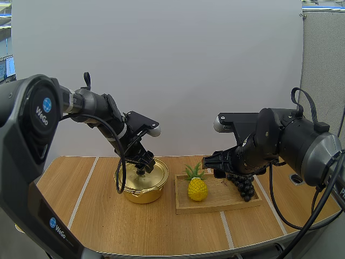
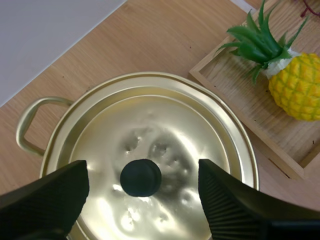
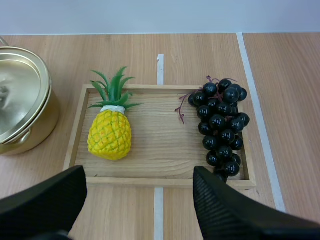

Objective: Open the pot, put the pineapple inside, and close it

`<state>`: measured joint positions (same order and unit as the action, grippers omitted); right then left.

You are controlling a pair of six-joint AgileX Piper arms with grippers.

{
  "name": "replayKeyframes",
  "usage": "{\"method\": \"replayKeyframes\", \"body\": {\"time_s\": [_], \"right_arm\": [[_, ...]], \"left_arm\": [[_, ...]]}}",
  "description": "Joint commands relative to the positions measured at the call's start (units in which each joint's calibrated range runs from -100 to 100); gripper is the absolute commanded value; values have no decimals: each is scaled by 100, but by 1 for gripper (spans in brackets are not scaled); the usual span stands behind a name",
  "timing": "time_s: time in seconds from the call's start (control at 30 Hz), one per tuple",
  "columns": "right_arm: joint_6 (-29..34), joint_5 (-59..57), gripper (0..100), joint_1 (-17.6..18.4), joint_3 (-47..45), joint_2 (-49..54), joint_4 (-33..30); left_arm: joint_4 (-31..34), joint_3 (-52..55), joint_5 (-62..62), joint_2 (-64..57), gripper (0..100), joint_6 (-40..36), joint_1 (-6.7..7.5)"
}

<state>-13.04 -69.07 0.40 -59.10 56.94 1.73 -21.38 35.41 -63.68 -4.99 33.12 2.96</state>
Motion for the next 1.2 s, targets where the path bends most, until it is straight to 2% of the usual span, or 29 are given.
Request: {"method": "replayKeyframes", "body": {"time_s": [0.0, 0.27, 0.37, 0.47, 0.5, 0.87, 1.17], "right_arm": [[0, 43, 100, -15, 57, 21, 21], [0, 43, 100, -15, 57, 21, 21], [0, 43, 100, -15, 57, 21, 21], [0, 43, 100, -15, 57, 21, 21], [0, 43, 100, -15, 57, 21, 21], [0, 43, 100, -15, 57, 21, 21], [0, 43, 100, -15, 57, 21, 21]], "left_arm": [[61, -121, 110, 251, 100, -15, 23], [61, -121, 110, 369, 100, -39, 23], [61, -121, 51, 369, 56, -91, 23], [63, -121, -55, 369, 8, -91, 23], [75, -121, -96, 369, 0, -91, 23], [75, -303, -597, -407, 0, -247, 23], [109, -1370, -1243, -1752, 0, -578, 23]]}}
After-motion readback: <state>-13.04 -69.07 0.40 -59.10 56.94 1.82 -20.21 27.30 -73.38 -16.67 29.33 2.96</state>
